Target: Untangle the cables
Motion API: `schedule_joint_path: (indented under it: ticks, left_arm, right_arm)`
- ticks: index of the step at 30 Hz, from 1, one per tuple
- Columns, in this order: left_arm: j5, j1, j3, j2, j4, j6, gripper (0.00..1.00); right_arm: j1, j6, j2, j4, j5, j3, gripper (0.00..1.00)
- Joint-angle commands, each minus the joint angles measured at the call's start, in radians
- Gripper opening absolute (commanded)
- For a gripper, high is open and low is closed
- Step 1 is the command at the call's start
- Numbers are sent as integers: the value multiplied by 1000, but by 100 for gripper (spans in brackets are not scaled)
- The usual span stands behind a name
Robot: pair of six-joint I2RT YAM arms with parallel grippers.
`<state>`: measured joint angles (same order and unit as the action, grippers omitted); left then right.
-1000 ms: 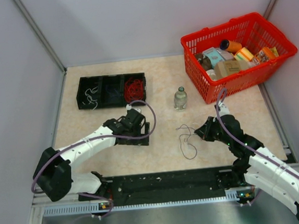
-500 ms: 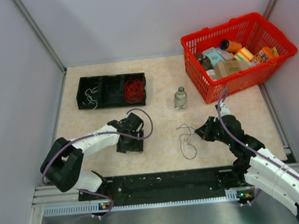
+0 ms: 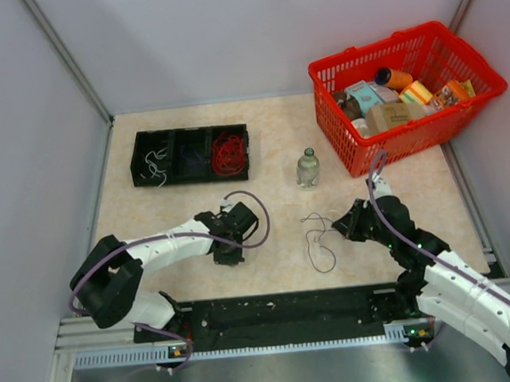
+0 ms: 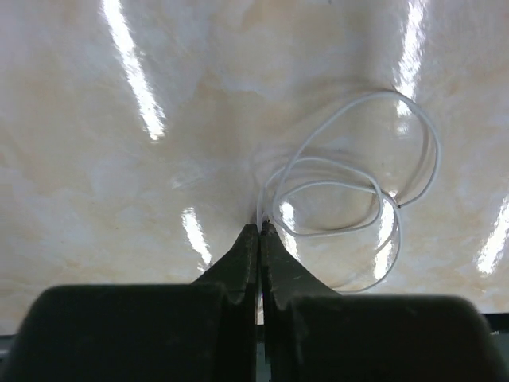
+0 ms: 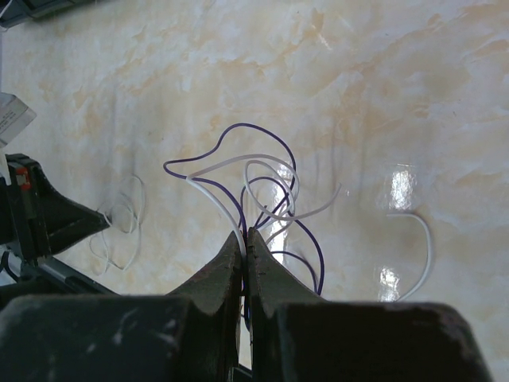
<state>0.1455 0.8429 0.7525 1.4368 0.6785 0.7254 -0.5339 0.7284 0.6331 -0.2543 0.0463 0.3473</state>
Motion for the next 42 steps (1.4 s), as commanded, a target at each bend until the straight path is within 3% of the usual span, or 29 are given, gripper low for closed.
schedule_joint_path:
  ticks: [1, 9, 13, 20, 24, 28, 36, 40, 41, 42]
  left_arm:
    - [163, -25, 86, -51, 49, -3, 0]
    - [295, -257, 231, -255, 26, -102, 0]
    - [286, -399, 353, -251, -39, -185, 0]
    - [359, -646, 599, -80, -74, -231, 0]
    - [433, -734, 682, 31, -132, -259, 0]
    - [290, -830, 823, 221, -85, -238, 0]
    - [263, -874, 1001, 491, -26, -211, 0]
    - [275, -887, 1146, 638, 78, -189, 0]
    - [281, -893, 1172, 658, 108, -164, 9]
    - [292, -893, 1186, 668, 146, -138, 26]
  right_arm:
    - [6, -4, -15, 33, -5, 9, 0]
    - [6, -9, -21, 26, -11, 13, 0]
    - [6, -15, -12, 27, -11, 24, 0]
    - [6, -20, -10, 29, -5, 25, 0]
    - [5, -26, -10, 29, 0, 22, 0]
    - [6, -34, 8, 38, -5, 24, 0]
    - [6, -30, 48, 73, 12, 24, 0]
    - [5, -30, 47, 75, 12, 19, 0]
    - [6, -29, 48, 73, 15, 19, 0]
    - [6, -29, 48, 73, 18, 22, 0]
